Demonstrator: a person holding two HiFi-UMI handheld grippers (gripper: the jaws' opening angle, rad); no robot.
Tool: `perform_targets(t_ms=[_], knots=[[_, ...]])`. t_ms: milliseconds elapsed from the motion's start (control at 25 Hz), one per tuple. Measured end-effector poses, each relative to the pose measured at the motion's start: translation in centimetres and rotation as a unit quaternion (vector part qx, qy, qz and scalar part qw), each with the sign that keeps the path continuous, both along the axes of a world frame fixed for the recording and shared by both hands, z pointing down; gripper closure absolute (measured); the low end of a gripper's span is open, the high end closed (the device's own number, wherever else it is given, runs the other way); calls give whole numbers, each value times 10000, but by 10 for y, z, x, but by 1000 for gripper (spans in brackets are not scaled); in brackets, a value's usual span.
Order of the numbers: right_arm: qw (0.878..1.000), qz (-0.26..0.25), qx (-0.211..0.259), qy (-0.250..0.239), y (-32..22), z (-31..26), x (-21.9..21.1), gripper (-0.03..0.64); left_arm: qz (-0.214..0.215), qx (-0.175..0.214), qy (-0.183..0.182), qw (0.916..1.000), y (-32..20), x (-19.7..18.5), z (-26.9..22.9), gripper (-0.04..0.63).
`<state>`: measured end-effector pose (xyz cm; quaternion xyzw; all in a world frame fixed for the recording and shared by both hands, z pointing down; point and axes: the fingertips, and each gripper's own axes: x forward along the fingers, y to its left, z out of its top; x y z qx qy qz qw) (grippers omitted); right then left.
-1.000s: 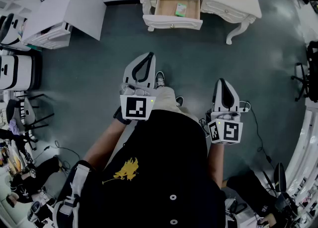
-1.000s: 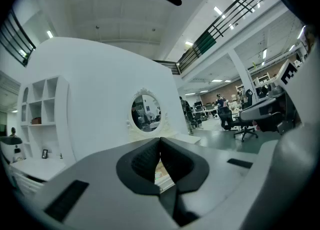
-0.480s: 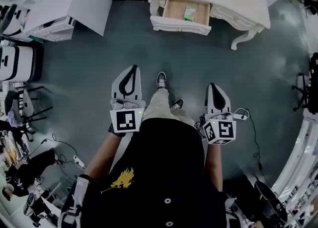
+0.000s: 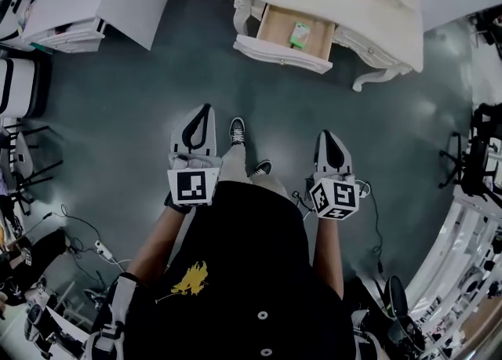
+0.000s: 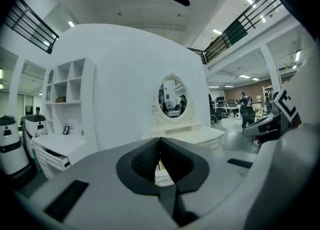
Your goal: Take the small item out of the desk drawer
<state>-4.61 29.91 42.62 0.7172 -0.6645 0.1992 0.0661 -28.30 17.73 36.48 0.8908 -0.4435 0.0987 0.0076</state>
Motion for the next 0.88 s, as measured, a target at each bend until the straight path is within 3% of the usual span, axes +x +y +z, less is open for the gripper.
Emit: perform_targets(t_ms=[120, 200, 240, 320, 400, 480, 680, 880], knots=[[9990, 336, -288, -116, -26, 14, 2, 590, 201, -112, 26, 9997, -36, 2, -1, 581], [9983, 412, -345, -215, -47, 12, -1, 429, 296, 56, 324, 9990, -61, 5, -12, 581], [9981, 450, -355, -230, -59, 10, -2, 394, 344, 104, 405, 9985, -74, 4, -15, 581], [9978, 505, -360, -223, -85, 4, -6, 304, 458, -21, 366, 9983, -95, 1, -12, 581], [9976, 538, -372, -242, -109, -2, -12, 141, 569, -143, 370, 9976, -112, -2, -7, 581], [9973, 586, -366, -260, -129, -5, -18, 58, 751, -254, 247, 9965, -125, -3, 1, 581], [9952, 699, -580, -378, -154, 14, -35, 18, 1056, -400, 37, 9936, -142, -12, 24, 581], [9827, 942, -980, -1255, -168, 58, -49, 20, 985, -513, -2, 9938, -169, -17, 34, 581]])
